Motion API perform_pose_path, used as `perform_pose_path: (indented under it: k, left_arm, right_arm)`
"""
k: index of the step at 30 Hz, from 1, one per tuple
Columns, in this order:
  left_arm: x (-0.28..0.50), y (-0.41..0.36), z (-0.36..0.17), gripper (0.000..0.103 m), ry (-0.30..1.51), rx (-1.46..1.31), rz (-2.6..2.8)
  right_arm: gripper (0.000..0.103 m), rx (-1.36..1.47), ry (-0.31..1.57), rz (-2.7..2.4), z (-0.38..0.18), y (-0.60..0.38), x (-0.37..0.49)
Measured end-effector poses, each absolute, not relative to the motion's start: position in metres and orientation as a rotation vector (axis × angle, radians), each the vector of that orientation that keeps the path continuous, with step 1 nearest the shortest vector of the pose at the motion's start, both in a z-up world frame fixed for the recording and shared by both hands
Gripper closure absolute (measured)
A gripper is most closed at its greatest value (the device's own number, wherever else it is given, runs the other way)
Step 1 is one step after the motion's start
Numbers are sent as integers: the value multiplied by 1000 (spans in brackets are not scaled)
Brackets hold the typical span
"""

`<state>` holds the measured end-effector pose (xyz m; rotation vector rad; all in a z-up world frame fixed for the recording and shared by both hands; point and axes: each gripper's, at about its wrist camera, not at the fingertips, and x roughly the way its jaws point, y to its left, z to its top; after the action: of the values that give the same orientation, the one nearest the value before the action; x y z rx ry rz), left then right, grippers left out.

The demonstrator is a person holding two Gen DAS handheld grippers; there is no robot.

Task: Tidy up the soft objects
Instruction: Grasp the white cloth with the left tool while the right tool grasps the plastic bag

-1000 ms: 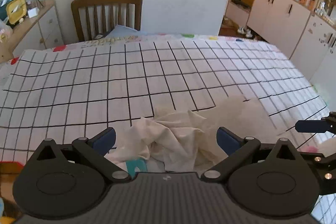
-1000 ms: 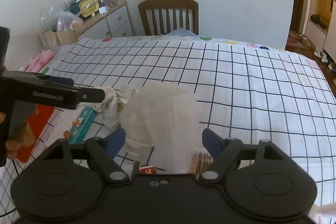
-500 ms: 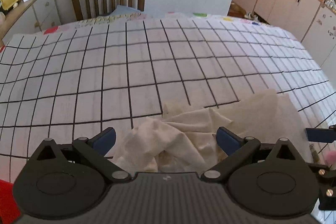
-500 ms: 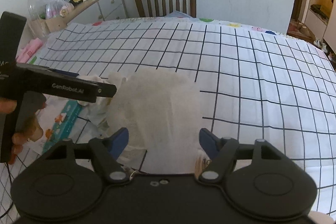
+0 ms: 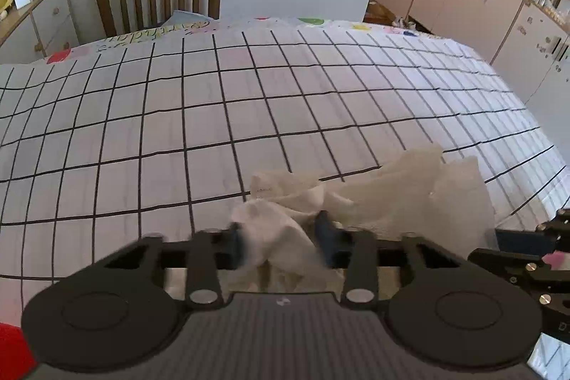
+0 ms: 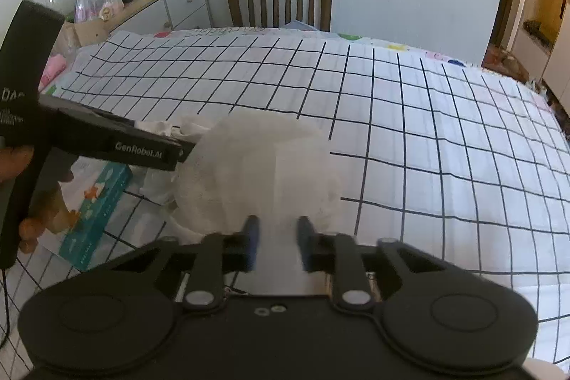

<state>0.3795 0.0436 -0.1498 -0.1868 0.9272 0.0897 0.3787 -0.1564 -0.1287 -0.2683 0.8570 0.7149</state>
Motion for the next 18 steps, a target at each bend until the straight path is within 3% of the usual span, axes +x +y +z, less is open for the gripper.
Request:
perform_pose_path:
  k: [5,18]
  left_arm:
    - [376,43,-145,85,917,-183,110]
    - [338,57,-108,87,844,-257,138]
  right_arm:
    - [97,-238,840,720,-123,-160,377]
    - [100,-162,738,710,-84,-184,358]
